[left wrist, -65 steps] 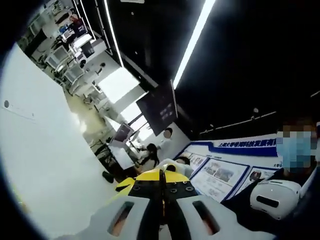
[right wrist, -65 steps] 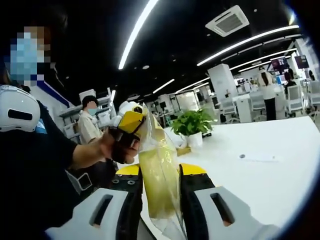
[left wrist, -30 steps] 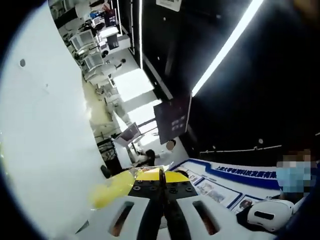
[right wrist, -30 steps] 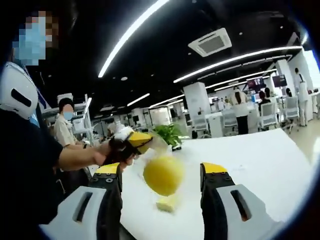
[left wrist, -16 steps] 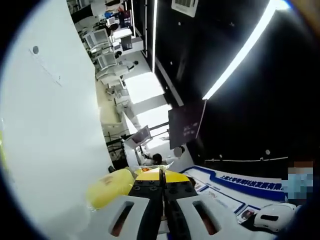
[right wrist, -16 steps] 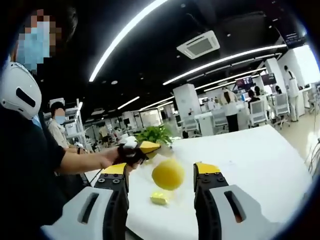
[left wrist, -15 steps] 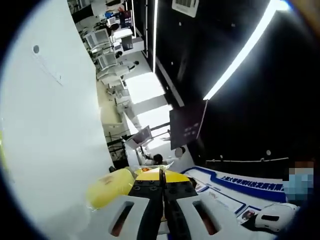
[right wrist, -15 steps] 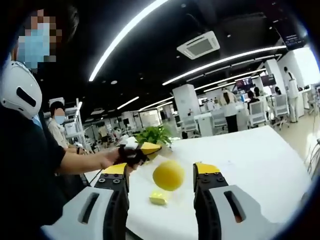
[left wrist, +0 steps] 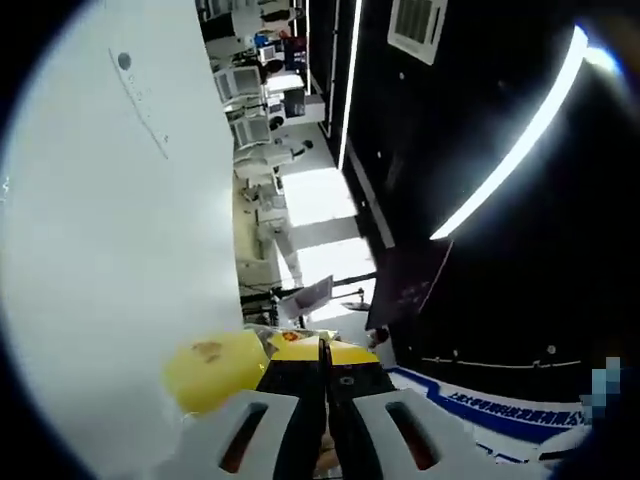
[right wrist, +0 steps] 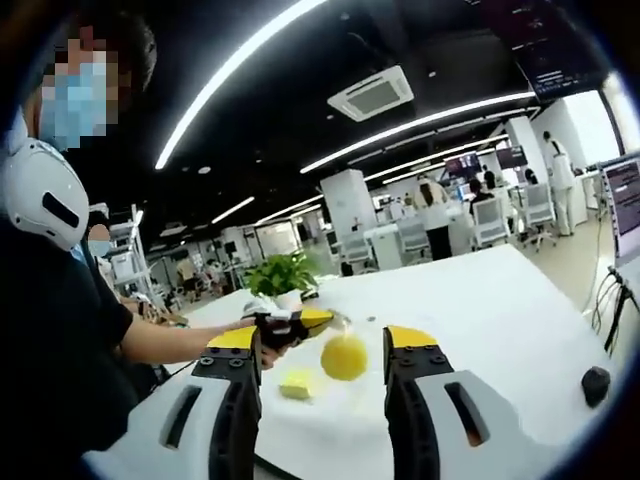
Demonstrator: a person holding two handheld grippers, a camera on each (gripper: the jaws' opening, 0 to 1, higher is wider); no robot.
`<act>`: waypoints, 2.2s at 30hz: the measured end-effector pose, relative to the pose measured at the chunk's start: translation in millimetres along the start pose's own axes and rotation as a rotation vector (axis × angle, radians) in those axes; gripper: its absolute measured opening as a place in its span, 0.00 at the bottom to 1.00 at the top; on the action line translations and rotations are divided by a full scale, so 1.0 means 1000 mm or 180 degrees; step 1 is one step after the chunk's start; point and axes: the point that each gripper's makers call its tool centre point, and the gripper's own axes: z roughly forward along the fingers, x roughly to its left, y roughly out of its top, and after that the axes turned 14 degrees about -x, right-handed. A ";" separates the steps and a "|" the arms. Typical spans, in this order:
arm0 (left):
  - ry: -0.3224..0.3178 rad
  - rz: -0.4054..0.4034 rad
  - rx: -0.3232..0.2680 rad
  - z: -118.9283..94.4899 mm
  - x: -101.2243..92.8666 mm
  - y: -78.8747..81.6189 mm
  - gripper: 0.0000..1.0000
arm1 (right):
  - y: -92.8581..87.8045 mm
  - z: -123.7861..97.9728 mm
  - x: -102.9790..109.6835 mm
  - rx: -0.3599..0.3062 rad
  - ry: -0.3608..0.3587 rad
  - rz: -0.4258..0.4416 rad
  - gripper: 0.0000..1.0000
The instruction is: Compare the silicone blocks by pressing each to a similar depth, holding the contact briefly, and releasing to observe deformation and rebound differences across the visible hardness samples.
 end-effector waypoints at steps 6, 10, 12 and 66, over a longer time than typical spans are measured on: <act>0.0209 -0.0123 -0.0218 0.006 0.035 0.004 0.00 | -0.016 0.000 0.002 0.0285 0.0095 -0.0162 0.38; 0.0348 -0.0109 -0.0338 0.007 0.056 0.009 0.00 | -0.030 -0.006 0.001 0.0583 0.0185 -0.0346 0.35; 0.0417 -0.0081 -0.0366 0.006 0.065 0.011 0.00 | -0.040 -0.010 0.000 0.0781 0.0249 -0.0456 0.33; 0.2038 0.1809 -0.0388 -0.086 0.178 0.090 0.14 | 0.009 -0.017 0.029 0.0198 0.0049 -0.0288 0.32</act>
